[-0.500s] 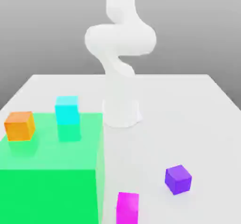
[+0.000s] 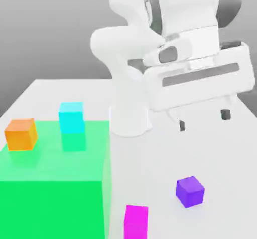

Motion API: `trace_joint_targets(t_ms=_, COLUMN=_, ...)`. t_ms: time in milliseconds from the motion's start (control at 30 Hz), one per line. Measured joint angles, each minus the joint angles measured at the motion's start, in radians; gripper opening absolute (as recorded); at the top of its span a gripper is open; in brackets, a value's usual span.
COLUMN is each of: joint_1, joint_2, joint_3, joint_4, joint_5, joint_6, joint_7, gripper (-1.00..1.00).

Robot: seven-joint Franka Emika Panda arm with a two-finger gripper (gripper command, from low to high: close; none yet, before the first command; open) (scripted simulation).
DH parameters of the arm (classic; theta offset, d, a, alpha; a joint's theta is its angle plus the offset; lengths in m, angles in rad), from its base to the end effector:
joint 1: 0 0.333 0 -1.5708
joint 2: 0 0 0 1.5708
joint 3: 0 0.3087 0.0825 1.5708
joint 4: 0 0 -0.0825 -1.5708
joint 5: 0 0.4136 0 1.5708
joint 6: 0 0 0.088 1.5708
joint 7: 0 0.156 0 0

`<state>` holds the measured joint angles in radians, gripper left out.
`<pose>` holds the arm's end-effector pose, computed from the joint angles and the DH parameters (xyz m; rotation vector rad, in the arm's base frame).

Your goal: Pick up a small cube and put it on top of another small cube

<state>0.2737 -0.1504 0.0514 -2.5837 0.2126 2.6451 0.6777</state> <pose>0.4608 0.1537 0.2560 -2.8330 0.7669 -0.1932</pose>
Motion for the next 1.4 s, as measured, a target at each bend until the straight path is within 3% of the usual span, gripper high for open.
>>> trace_joint_targets(t_ms=133, joint_1=0.045, joint_2=0.137, joint_3=0.030, joint_4=-0.068, joint_5=-0.080, joint_6=0.088, joint_7=0.065, gripper=0.00)
trace_joint_targets(t_ms=267, joint_1=0.096, joint_2=0.265, joint_3=-0.009, joint_4=-0.113, joint_5=-0.216, joint_6=0.177, joint_7=0.166, gripper=0.00)
trace_joint_targets(t_ms=467, joint_1=0.117, joint_2=0.456, joint_3=-0.034, joint_4=-0.086, joint_5=-0.253, joint_6=0.332, joint_7=0.194, gripper=0.00)
trace_joint_targets(t_ms=500, joint_1=0.117, joint_2=0.473, joint_3=-0.035, joint_4=-0.084, joint_5=-0.253, joint_6=0.345, joint_7=0.195, gripper=-1.00)
trace_joint_targets(t_ms=700, joint_1=0.116, joint_2=0.481, joint_3=-0.034, joint_4=-0.082, joint_5=-0.256, joint_6=0.352, joint_7=0.198, gripper=-1.00)
trace_joint_targets(t_ms=967, joint_1=0.104, joint_2=0.268, joint_3=-0.017, joint_4=-0.119, joint_5=-0.227, joint_6=0.176, joint_7=0.168, gripper=-1.00)
trace_joint_targets(t_ms=1167, joint_1=0.024, joint_2=0.132, joint_3=-0.033, joint_4=-0.081, joint_5=-0.133, joint_6=-0.004, joint_7=-0.184, gripper=-1.00)
trace_joint_targets(t_ms=1400, joint_1=-0.026, joint_2=-0.019, joint_3=-0.123, joint_4=-0.027, joint_5=-0.138, joint_6=-0.212, joint_7=-0.564, gripper=-1.00)
